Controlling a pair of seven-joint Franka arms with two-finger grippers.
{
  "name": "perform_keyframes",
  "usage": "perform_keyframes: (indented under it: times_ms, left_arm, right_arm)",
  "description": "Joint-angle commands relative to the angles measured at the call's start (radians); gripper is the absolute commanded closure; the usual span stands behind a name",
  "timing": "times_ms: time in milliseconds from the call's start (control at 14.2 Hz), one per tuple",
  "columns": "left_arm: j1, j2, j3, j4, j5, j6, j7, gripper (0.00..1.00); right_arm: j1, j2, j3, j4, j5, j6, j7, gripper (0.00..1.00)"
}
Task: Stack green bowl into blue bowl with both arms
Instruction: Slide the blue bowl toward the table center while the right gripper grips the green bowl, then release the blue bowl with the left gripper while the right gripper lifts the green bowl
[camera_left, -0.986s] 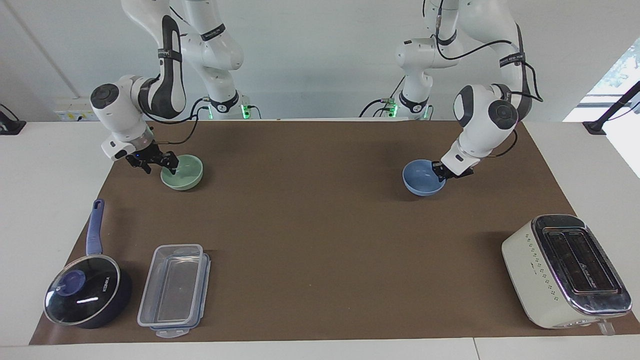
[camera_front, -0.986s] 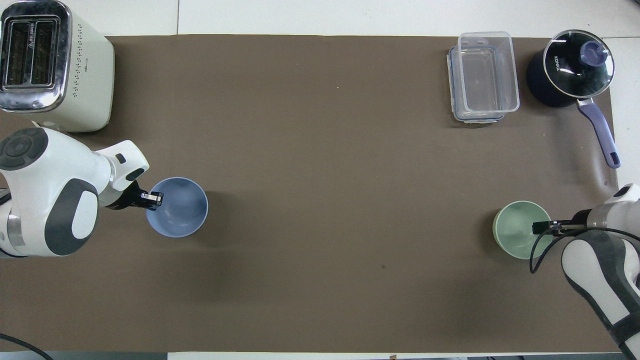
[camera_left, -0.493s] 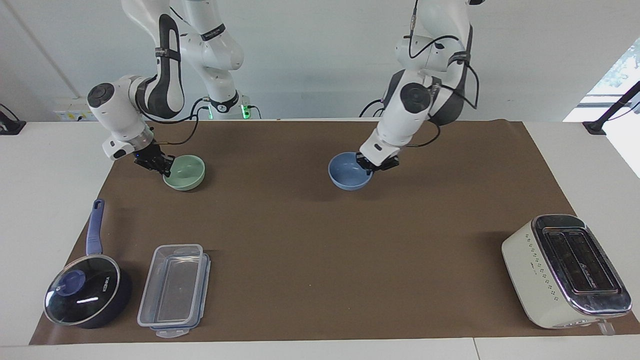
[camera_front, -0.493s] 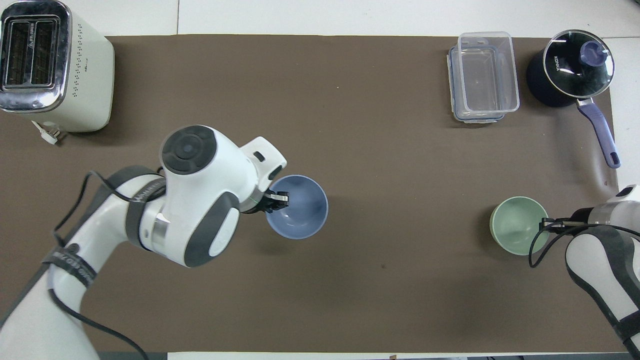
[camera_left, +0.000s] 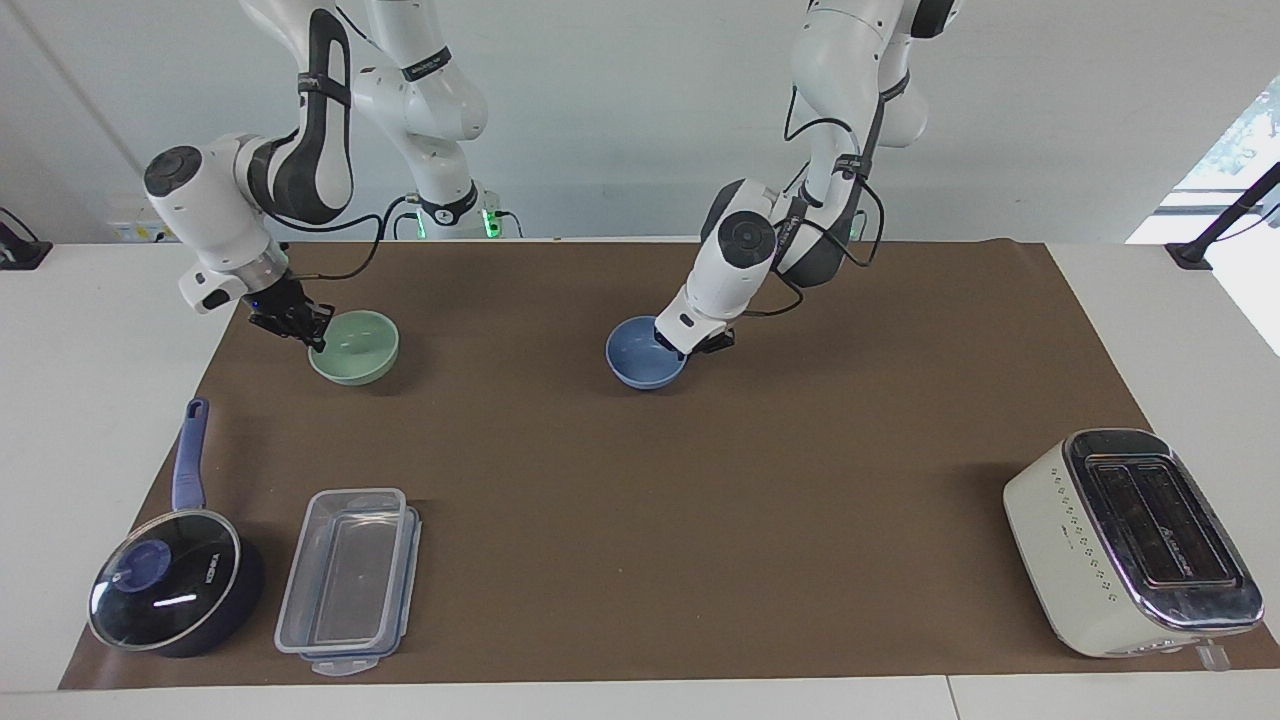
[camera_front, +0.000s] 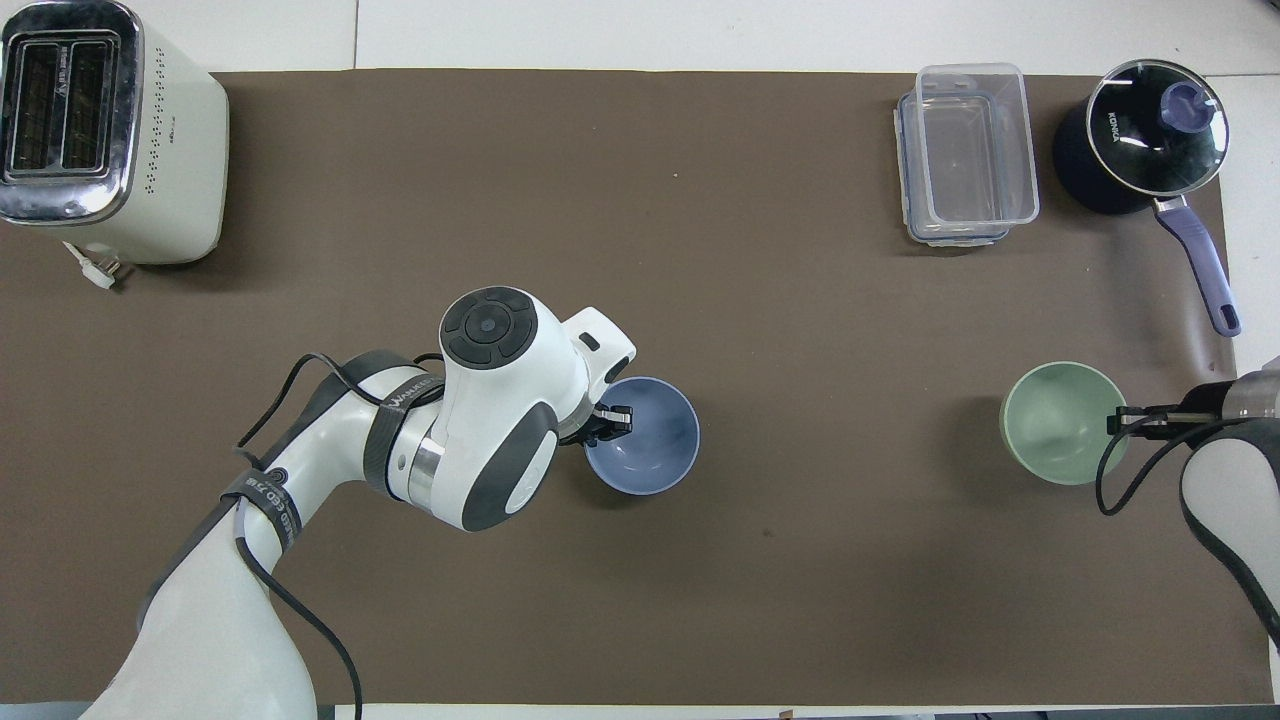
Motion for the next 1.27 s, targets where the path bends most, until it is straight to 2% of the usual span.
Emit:
perform_keyframes:
  times_ms: [0,70,141,352,423,563,845,1056,1197]
  left_arm:
    - [-0.02,0.001,0.014,-0.002,-0.029,0.02,0.012,1.0]
    - [-0.02,0.001,0.014,-0.002,-0.027,0.021,0.025,0.86]
    - [-0.02,0.001,0.014,-0.002,-0.027,0.02,0.027,0.01]
    - [-0.011,-0.031,0.014,-0.001,-0.027,-0.008,0.027,0.0]
    - [0.0,-0.066,0.016,0.005,-0.027,-0.047,0.029,0.0]
    - [0.084,-0.143,0.016,0.027,-0.029,-0.145,0.03,0.0]
    - [0.298,-0.235,0.027,0.108,-0.01,-0.319,0.14,0.0]
    - [0.479,-0.269,0.027,0.158,0.054,-0.405,0.284,0.0]
    - [0.533,-0.283,0.027,0.174,0.135,-0.437,0.367,0.0]
  right_arm:
    - [0.039,-0.036,0.006,0.064,0.018,-0.056,-0.014,1.0]
    - [0.042,-0.054,0.01,0.078,0.018,-0.077,-0.005,1.0]
    - [0.044,-0.068,0.025,0.105,0.018,-0.108,0.006,1.0]
    - [0.044,-0.07,0.036,0.237,0.016,-0.283,0.066,1.0]
    - [0.053,-0.063,0.036,0.282,0.015,-0.327,0.084,1.0]
    - [0.086,-0.034,0.036,0.364,-0.002,-0.399,0.132,1.0]
    - [0.172,-0.02,0.036,0.389,-0.008,-0.403,0.245,1.0]
    - [0.31,-0.019,0.038,0.389,-0.007,-0.381,0.467,1.0]
    - [0.408,-0.005,0.038,0.386,-0.005,-0.342,0.631,1.0]
